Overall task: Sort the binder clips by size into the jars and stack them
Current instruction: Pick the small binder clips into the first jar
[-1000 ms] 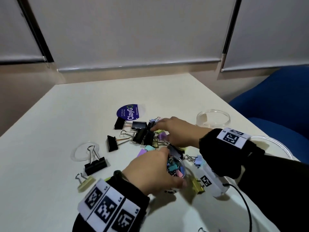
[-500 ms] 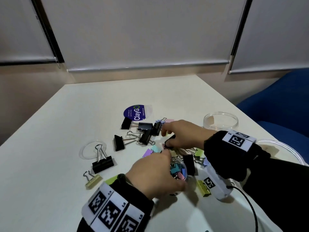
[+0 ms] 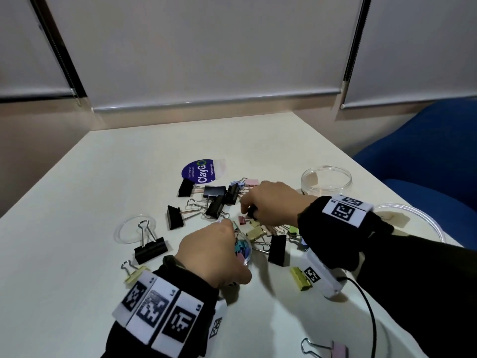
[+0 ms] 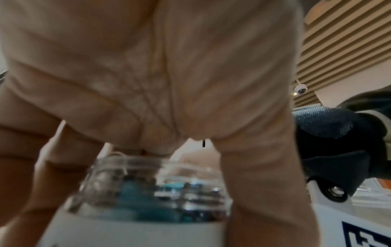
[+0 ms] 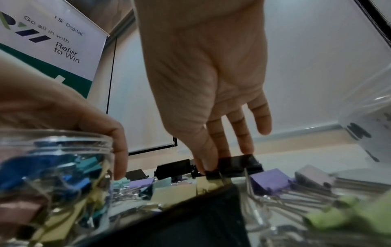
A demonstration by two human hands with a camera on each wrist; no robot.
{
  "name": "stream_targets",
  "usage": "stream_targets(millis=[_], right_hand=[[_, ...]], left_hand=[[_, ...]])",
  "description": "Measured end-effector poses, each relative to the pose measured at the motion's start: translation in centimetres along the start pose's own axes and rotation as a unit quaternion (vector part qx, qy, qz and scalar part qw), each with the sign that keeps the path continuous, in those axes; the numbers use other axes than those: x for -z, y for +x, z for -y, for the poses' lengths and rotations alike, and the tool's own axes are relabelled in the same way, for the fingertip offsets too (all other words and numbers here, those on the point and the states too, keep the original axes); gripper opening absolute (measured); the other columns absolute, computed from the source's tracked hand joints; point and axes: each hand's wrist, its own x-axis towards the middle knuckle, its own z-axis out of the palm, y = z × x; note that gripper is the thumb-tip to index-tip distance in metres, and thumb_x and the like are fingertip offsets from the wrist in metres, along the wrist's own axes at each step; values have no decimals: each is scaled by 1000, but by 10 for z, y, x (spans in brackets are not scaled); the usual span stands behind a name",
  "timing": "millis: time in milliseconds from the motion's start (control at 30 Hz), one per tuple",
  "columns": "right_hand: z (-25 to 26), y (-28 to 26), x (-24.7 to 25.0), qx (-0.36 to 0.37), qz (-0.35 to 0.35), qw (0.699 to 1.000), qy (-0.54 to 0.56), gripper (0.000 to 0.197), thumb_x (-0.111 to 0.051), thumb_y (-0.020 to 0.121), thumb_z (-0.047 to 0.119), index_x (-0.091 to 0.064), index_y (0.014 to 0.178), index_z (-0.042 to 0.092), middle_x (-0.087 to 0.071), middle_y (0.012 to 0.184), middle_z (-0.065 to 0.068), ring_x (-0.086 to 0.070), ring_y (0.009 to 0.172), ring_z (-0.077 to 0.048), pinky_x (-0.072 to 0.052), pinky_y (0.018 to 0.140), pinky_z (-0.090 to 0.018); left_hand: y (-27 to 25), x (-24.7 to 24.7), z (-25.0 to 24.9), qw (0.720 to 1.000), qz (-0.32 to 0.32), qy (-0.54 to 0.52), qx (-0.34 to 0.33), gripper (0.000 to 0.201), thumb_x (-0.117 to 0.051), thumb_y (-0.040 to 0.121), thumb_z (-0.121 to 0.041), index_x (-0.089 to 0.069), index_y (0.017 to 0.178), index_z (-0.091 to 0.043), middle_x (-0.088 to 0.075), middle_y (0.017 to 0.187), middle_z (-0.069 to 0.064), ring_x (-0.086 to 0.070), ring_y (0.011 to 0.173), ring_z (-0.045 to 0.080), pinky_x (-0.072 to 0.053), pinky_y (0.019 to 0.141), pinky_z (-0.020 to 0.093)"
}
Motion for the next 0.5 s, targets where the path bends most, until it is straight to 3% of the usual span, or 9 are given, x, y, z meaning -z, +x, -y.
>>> stream_targets(millis=[100, 200, 333, 500], right_hand=[[-3, 5, 0, -25, -38, 998, -52, 30, -53, 88, 11, -63, 112, 26, -63, 112, 0, -54, 108, -25, -34, 79, -35], [4, 10, -2, 8, -31, 999, 1, 26, -59, 87, 16, -65, 112, 25, -64, 111, 2, -57, 105, -20, -41, 77, -29], [11, 15, -5, 35, 17, 999, 14, 20, -71, 78, 19, -70, 98, 19, -69, 95, 1, -61, 87, -18, -43, 64, -25], [3, 14, 0, 16, 6, 999, 42, 11, -67, 75, 12, -61, 84, 15, -61, 82, -1, -54, 76, -19, -40, 56, -26]], left_hand=[[1, -1, 0, 1000, -2, 22, 17, 58, -71, 70, -47, -43, 112, -19, -52, 97, -5, -55, 86, 18, -41, 65, 26], [3, -2, 1, 1000, 10, 19, 17, 64, -73, 67, -46, -42, 116, -19, -53, 107, -2, -57, 94, 19, -44, 68, 28], [6, -1, -1, 1000, 15, 8, 20, 61, -74, 66, -46, -44, 112, -19, -53, 107, -2, -57, 94, 19, -45, 69, 28], [8, 0, -2, 1000, 17, -7, 21, 58, -75, 63, -43, -45, 107, -19, -54, 107, -2, -57, 90, 19, -46, 67, 29]])
